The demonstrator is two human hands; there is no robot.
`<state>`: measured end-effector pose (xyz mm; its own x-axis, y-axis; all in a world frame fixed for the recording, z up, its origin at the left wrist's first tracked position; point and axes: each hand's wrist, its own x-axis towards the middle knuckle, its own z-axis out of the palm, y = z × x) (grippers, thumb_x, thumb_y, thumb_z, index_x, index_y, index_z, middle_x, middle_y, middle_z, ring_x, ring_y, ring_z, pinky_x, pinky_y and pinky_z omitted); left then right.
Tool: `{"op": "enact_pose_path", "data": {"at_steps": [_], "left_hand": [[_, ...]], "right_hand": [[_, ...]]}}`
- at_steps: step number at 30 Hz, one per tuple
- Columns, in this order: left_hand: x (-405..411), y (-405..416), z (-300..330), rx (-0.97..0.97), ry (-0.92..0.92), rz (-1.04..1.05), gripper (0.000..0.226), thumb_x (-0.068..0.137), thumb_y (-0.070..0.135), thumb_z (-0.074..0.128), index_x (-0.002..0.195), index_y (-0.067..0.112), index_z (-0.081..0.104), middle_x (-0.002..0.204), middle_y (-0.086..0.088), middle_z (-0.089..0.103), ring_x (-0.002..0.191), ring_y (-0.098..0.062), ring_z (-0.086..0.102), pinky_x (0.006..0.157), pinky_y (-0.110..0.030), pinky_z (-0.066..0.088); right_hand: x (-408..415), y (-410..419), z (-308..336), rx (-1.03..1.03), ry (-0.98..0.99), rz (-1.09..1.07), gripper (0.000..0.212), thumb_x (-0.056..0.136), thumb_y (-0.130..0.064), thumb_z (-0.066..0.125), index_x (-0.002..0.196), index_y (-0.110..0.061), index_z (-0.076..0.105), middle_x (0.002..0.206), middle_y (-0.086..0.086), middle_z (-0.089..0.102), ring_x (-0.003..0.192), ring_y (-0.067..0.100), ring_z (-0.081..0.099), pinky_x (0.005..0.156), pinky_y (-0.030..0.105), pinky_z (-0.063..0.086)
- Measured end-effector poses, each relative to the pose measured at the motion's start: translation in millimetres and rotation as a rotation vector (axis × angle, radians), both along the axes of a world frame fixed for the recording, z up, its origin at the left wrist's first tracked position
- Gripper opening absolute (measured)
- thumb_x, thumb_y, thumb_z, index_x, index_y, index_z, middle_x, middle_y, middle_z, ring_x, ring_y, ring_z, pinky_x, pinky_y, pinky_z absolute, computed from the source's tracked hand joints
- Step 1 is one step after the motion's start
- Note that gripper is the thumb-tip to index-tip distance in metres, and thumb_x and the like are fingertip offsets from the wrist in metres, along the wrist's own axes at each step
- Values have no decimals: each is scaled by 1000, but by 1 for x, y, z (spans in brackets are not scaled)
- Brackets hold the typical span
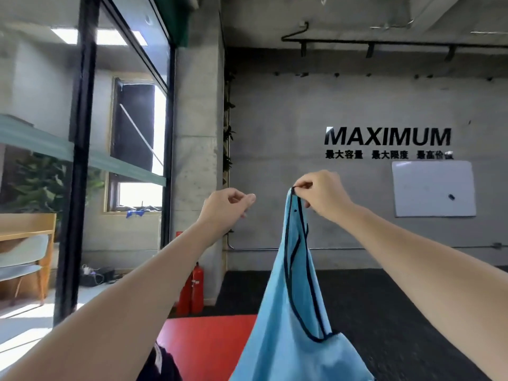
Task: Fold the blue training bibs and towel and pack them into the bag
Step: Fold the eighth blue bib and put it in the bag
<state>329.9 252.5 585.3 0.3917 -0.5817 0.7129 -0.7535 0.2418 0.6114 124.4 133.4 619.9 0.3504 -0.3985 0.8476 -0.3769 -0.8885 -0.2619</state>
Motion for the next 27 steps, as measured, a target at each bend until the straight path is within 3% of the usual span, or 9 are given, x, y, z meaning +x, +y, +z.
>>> {"op": "enact_pose_path", "data": {"at_steps": [5, 8, 14, 17, 21, 25, 27], "left_hand": [[-19, -2, 7, 141, 38, -179, 48, 83, 54, 74, 117, 24, 61, 99, 5, 74, 81, -5, 73, 83, -35, 62], [-24, -8, 6, 154, 94, -248, 46, 85, 44, 75, 122, 20, 59, 100, 1, 75, 84, -9, 74, 85, -38, 61], [-26, -21, 5, 85, 179, -284, 27, 90, 33, 75, 109, 15, 70, 97, -2, 77, 86, -13, 75, 83, -36, 60], [-28, -26, 5, 85, 222, -295, 24, 90, 30, 75, 103, 10, 73, 96, -9, 77, 83, -15, 74, 83, -39, 60], [-34, -36, 3, 87, 193, -269, 21, 87, 26, 79, 93, 6, 76, 91, -14, 76, 75, -16, 70, 79, -39, 60], [-41, -44, 5, 18, 195, -204, 17, 86, 22, 80, 88, 5, 77, 84, -15, 76, 74, -29, 73, 74, -38, 63], [-44, -47, 5, -17, 206, -154, 16, 85, 22, 81, 84, 6, 78, 79, -13, 76, 67, -25, 72, 76, -39, 63]], "right_hand": [[26, 12, 0, 16, -15, 135, 13, 96, -10, 66, 96, -11, 79, 63, -9, 64, 50, 3, 64, 44, 12, 46], [30, 11, -2, 21, -1, 167, 11, 95, -12, 68, 100, -12, 78, 64, -6, 68, 51, 5, 66, 47, 15, 49], [31, -2, -10, 156, -63, 320, 13, 94, -6, 68, 99, -11, 78, 75, 5, 75, 65, 21, 74, 57, 29, 60], [29, -9, -13, 217, -72, 394, 13, 94, -4, 67, 98, -10, 78, 82, 4, 77, 73, 20, 76, 65, 39, 63], [22, -16, -19, 311, -93, 475, 13, 94, -2, 66, 98, -7, 77, 86, 8, 77, 77, 24, 76, 73, 45, 63], [18, -22, -29, 524, -181, 642, 9, 96, -5, 65, 101, -1, 71, 91, 16, 77, 86, 31, 76, 85, 50, 61], [19, -21, -35, 628, -228, 692, 16, 98, -13, 64, 104, 1, 69, 94, 17, 77, 88, 32, 75, 88, 50, 60]]}}
